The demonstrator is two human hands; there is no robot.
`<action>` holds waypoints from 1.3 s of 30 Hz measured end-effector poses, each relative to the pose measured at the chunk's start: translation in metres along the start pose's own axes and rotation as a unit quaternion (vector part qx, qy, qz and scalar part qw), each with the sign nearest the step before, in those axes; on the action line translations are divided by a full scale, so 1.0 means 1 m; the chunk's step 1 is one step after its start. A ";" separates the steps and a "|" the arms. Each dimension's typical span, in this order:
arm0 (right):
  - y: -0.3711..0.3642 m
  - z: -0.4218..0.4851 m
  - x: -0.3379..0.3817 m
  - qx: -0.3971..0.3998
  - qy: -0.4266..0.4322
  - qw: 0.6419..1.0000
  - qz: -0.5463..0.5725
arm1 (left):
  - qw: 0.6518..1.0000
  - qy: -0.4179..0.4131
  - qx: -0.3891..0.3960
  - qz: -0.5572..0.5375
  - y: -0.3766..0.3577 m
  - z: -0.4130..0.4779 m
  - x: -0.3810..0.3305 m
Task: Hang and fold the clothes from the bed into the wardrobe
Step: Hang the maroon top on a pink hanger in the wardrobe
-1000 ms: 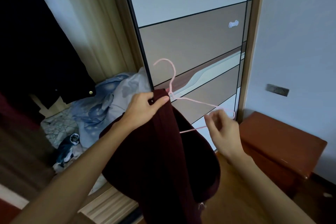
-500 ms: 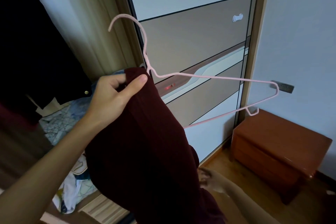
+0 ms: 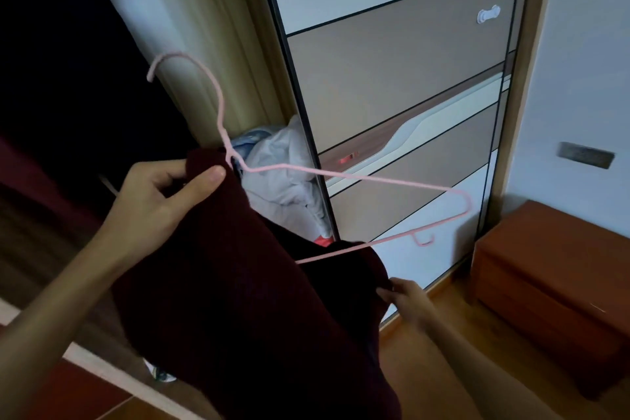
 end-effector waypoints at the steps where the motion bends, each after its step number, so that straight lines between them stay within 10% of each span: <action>1: 0.013 0.002 0.009 -0.016 -0.013 0.999 0.043 | 1.000 0.012 -0.001 0.016 0.001 -0.002 0.009; 8: 0.076 0.011 0.134 -0.093 0.047 0.970 0.221 | 0.989 0.100 0.024 0.102 -0.021 -0.011 0.067; 17: 0.144 -0.013 0.260 -0.069 0.148 0.976 0.142 | 0.964 0.012 -0.065 0.256 -0.030 0.001 0.098; 27: 0.098 -0.050 0.322 -0.037 0.233 0.965 0.116 | 0.987 -0.011 -0.048 0.150 -0.087 0.012 0.052; 34: 0.074 -0.083 0.366 0.009 0.399 0.876 -0.270 | 0.987 0.074 -0.036 -0.136 -0.083 0.022 0.069; 39: 0.153 -0.072 0.316 -0.051 0.229 0.875 -0.425 | 0.984 0.019 -0.049 -0.170 -0.055 0.022 0.034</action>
Point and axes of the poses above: each hand's wrist, its own z-axis towards the middle knuckle, its own y-axis out of the back of the hand, x = y × z, the point moved 8 cm from there along z, towards the middle knuckle, and after that the axes turned 11 degrees about y, right-handed, at the moved point
